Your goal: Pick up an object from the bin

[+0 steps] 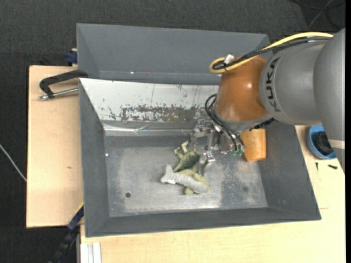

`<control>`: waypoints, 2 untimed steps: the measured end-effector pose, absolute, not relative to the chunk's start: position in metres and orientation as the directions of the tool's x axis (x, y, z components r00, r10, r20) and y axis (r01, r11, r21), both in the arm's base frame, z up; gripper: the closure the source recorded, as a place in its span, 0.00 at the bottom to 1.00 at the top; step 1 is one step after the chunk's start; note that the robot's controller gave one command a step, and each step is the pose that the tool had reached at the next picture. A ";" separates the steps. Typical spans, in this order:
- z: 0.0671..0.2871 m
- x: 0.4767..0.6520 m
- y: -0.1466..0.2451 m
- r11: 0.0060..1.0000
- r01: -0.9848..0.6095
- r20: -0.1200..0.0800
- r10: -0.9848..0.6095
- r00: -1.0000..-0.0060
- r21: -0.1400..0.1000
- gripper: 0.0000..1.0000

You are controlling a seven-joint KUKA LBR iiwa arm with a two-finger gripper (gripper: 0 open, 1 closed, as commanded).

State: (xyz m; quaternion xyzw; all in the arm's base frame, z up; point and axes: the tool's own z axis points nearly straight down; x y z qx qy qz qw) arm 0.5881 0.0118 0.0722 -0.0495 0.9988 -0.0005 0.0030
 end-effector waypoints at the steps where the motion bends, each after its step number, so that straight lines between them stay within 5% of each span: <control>1: 0.075 0.588 0.010 0.996 -0.094 -0.006 -0.094 -0.996 0.000 1.00; 2: 0.208 0.573 0.002 0.930 -0.369 -0.011 -0.369 -0.929 -0.003 1.00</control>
Offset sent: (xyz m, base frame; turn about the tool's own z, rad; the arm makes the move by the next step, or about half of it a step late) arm 0.0000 0.0000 0.0000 0.0000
